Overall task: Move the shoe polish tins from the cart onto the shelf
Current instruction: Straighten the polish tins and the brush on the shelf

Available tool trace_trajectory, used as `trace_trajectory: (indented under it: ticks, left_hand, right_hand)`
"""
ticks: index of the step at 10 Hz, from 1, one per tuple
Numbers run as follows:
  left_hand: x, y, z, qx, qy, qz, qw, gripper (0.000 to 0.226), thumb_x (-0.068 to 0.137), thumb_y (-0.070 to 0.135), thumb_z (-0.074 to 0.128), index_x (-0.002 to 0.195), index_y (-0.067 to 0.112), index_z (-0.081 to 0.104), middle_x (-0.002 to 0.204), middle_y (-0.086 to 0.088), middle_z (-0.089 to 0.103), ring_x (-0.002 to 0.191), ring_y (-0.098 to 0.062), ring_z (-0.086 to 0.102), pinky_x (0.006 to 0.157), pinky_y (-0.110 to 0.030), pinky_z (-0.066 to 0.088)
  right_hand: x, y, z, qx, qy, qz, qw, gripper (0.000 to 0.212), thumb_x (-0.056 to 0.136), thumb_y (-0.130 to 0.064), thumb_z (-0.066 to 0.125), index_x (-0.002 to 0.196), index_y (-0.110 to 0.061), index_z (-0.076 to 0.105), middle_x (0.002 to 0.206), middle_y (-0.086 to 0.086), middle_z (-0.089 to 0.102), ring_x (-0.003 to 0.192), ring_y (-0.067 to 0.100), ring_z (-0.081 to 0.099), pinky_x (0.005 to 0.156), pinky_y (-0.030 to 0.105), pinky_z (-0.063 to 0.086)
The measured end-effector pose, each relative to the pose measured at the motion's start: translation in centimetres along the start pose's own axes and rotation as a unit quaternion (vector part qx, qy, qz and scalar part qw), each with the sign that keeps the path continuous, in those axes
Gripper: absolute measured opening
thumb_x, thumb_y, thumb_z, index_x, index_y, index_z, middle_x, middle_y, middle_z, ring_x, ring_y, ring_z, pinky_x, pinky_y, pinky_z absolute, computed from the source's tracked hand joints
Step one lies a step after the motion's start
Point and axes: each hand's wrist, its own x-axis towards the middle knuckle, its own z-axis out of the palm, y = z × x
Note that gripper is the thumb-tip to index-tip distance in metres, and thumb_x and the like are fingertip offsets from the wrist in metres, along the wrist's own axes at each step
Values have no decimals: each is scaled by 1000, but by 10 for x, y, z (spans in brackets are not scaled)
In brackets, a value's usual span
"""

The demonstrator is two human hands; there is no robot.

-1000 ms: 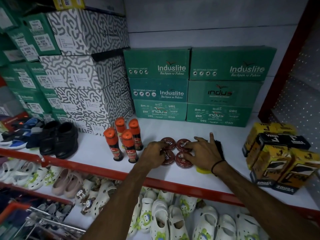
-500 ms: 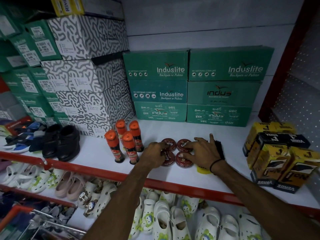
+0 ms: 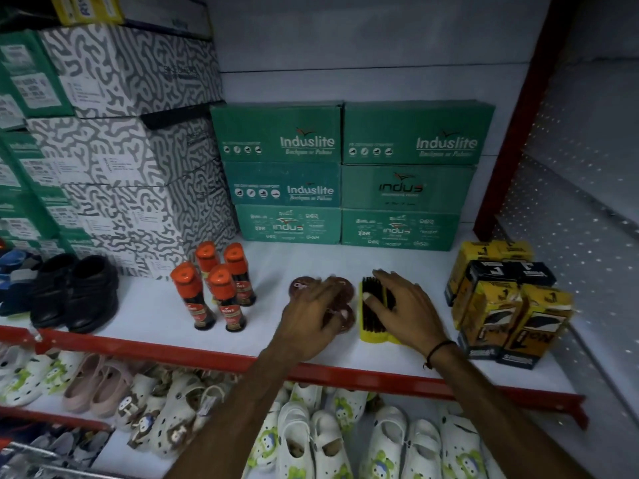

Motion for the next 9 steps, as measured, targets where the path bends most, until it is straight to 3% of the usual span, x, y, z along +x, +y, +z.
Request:
trace_trajectory:
  ticks: [1,3,7,8,9]
  left_hand:
    - [-3,28,27,26,-50,64,996,71,85,39,63,151,22,43,162,-7,40,152,-22,34,122,-43,27]
    - [3,38,38,53,-82,57,994,74,84,23,66,153,21,41,164,-11,35,153,-24,30,126,-41,22]
    - [6,42,40,33,-81,43,995,68,87,11,65,151,21,44,163,-11,37,151,-29,32,127,-49,27]
    - [4,40,37,9,-85,51,995,71,88,20,66,153,21,40,164,-11,34,152,-31,32,125,-49,30]
    - [4,41,25,24,-54,43,997,77,89,43,60,158,23,30,168,-10,27,155,-32,27,125,-52,28]
  right_hand:
    - [-32,22,-19,-3,0,-9,1000,72,88,-38,75,152,-21,47,160,5,45,151,24,38,125,48,32]
    - [-50,33,-23,-39,-44,2,998,66,82,-28,80,145,-23,58,159,1,47,142,20,50,115,36,47]
    - [-54,36,-21,-33,-42,-12,998,60,85,-21,79,142,-24,61,156,-1,51,138,20,55,113,37,49]
    - [-55,31,-21,-37,-31,-5,999,62,87,-29,76,145,-27,57,157,-1,50,140,20,53,112,37,50]
    - [-48,19,-28,-79,23,-14,997,66,89,-39,68,151,-27,49,159,0,47,144,22,49,113,41,49]
